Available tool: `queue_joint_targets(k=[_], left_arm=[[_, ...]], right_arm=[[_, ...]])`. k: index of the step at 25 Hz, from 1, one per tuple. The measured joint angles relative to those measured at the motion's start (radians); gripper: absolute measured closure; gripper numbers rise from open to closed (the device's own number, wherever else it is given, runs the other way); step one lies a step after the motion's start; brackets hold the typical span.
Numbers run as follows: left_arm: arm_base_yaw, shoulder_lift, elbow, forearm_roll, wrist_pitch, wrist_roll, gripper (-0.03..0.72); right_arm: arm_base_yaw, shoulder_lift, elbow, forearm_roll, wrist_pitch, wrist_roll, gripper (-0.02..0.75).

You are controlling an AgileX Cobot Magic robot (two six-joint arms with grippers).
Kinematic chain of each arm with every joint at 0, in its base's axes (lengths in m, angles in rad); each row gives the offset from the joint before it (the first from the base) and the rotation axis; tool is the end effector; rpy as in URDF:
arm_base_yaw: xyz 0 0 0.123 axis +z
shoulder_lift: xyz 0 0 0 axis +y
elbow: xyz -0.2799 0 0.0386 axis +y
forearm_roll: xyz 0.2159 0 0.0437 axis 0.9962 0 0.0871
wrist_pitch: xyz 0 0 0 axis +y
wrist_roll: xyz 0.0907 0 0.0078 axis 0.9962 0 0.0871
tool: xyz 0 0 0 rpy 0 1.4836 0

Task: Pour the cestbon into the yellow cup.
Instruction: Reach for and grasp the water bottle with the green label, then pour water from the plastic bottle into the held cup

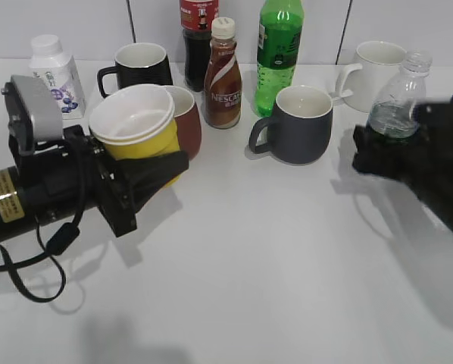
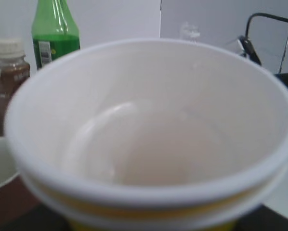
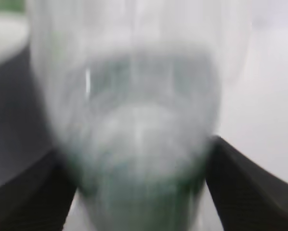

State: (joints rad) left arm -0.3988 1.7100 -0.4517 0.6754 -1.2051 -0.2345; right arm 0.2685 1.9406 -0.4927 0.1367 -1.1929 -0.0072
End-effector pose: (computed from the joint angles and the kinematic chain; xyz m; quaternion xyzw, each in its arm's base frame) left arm 0.2179 -0.1495 0.1985 0.3576 0.6285 -0.3346 0.6043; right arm 0.2884 0.0674 0.1456 -0.0451 0.7631 0.0519 0.6426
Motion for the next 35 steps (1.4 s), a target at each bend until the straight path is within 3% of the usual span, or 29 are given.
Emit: queue_joint_targets(k=[7,11,20,27,35], left_arm=[[0.0,0.02,-0.021,0.047,-0.003,0.0,0.293],[0.0,0.026,-0.021,0.076,-0.002,0.0,0.293],[-0.011,0.026,-0.021,0.088,-0.003,-0.001,0.293],[-0.119,0.04,-0.073,0.083,0.055,-0.003,0.293],[-0.226,0.068,-0.205,0.077,0.354,-0.064,0.293]], right_arm=[[0.0,0.019,-0.137,0.018,0.132,-0.06,0.165],[0.0,0.039,-0.156,0.024,0.142,-0.063,0.269],[0.001,-0.075,-0.098,0.026,0.178,-0.143,0.269],[0.001,-0.313,-0.04,-0.25,0.188,-0.181,0.269],[0.002,-0.359,-0.136,-0.493,0.333,-0.194,0.269]])
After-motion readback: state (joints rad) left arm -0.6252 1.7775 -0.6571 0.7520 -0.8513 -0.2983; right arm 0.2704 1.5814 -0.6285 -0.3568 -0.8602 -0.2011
